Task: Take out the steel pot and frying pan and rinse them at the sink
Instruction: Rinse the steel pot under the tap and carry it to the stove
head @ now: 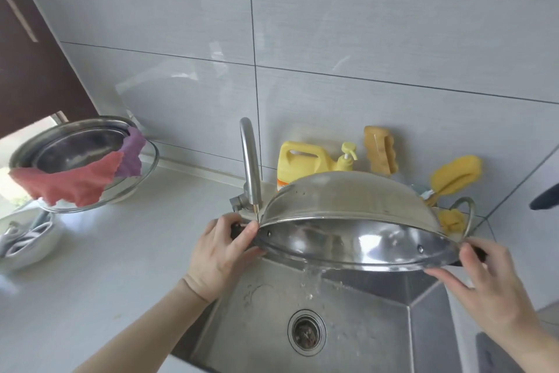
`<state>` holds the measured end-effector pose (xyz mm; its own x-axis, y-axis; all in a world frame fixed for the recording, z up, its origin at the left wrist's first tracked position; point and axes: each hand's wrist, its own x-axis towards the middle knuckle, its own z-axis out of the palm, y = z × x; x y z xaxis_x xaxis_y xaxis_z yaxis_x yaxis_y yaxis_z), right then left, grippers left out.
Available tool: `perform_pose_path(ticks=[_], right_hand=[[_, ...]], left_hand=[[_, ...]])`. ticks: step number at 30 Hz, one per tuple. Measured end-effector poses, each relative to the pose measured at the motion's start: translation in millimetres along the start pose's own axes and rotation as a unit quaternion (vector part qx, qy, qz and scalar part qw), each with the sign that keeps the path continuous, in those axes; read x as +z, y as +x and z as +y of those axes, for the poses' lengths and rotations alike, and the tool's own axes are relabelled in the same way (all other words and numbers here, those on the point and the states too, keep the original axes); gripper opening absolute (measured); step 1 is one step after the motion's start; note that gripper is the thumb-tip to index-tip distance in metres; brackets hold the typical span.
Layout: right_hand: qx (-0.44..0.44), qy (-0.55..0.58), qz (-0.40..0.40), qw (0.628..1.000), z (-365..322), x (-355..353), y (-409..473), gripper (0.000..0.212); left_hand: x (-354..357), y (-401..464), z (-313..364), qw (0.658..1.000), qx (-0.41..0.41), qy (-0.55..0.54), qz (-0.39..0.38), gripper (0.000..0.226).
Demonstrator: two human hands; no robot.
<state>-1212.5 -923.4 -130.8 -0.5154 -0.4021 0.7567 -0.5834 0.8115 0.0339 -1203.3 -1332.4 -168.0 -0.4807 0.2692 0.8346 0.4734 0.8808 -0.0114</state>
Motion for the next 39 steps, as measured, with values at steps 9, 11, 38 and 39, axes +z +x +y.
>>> perform_pose_path(ticks=[9, 11, 38, 39], right_hand=[[-0.057, -0.057, 0.085, 0.993, -15, -40, 44, 0.034], [-0.066, -0.042, 0.071, 0.994, -14, -34, 37, 0.047], [0.010, 0.191, -0.347, 0.918, -76, 163, 9, 0.136], [0.010, 0.192, -0.346, 0.918, -76, 165, 10, 0.136]], left_hand=[[-24, 39, -4, 0.999, 0.033, -0.009, 0.029, 0.109], [-24, 30, -4, 1.000, 0.024, -0.014, -0.002, 0.105], [-45, -159, -70, 0.897, -0.309, -0.042, -0.313, 0.078], [-46, -157, -71, 0.900, -0.305, -0.038, -0.310, 0.077]])
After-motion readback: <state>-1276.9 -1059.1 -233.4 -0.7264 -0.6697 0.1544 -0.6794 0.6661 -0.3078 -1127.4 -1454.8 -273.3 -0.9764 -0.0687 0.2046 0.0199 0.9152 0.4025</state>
